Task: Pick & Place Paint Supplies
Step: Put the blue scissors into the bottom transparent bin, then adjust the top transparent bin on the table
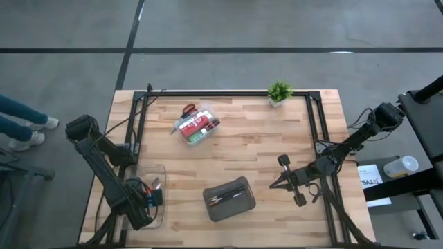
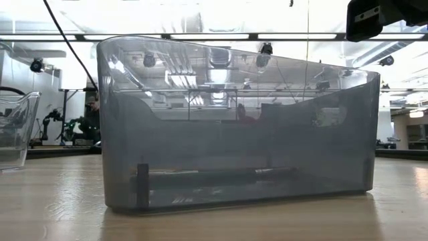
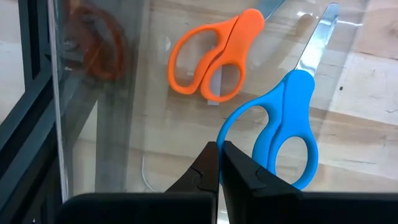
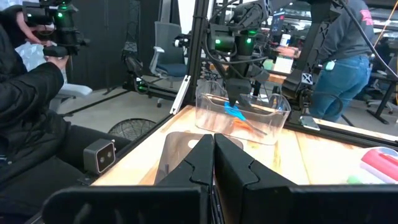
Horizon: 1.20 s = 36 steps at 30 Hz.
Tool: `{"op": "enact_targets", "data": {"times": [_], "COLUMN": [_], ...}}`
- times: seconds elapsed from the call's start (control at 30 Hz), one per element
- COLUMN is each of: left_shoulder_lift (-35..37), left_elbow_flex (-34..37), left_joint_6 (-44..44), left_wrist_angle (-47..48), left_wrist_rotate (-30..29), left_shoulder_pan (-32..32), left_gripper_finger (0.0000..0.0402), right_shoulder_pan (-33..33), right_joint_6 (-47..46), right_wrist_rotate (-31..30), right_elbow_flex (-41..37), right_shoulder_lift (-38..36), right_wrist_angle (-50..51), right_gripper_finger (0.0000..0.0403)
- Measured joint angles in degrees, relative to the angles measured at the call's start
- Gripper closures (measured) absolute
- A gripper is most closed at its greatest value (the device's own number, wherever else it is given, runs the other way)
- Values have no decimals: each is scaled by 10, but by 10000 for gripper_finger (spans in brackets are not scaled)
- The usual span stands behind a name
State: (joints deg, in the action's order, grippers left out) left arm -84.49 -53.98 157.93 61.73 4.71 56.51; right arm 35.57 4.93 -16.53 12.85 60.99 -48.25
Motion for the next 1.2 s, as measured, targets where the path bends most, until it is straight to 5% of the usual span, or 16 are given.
{"op": "enact_targets", "data": {"times": [0.57, 0.93, 1.2], "left_shoulder_lift": [0, 0, 37], "left_elbow_flex": [0, 0, 0], "left_joint_6": [-2, -15, -17], "left_wrist_angle": [0, -7, -7], "left_wrist_rotate": [-2, -23, -49], "left_shoulder_pan": [0, -4, -14], "left_gripper_finger": [392, 286, 271], "right_shoulder_pan": [0, 0, 0], "right_joint_6": [0, 0, 0], "right_wrist_rotate": [0, 0, 0], "right_elbow_flex": [0, 0, 0], "right_shoulder_lift": [0, 0, 0], "right_wrist_angle": [0, 0, 0], "right_gripper_finger": [395, 395, 395]}}
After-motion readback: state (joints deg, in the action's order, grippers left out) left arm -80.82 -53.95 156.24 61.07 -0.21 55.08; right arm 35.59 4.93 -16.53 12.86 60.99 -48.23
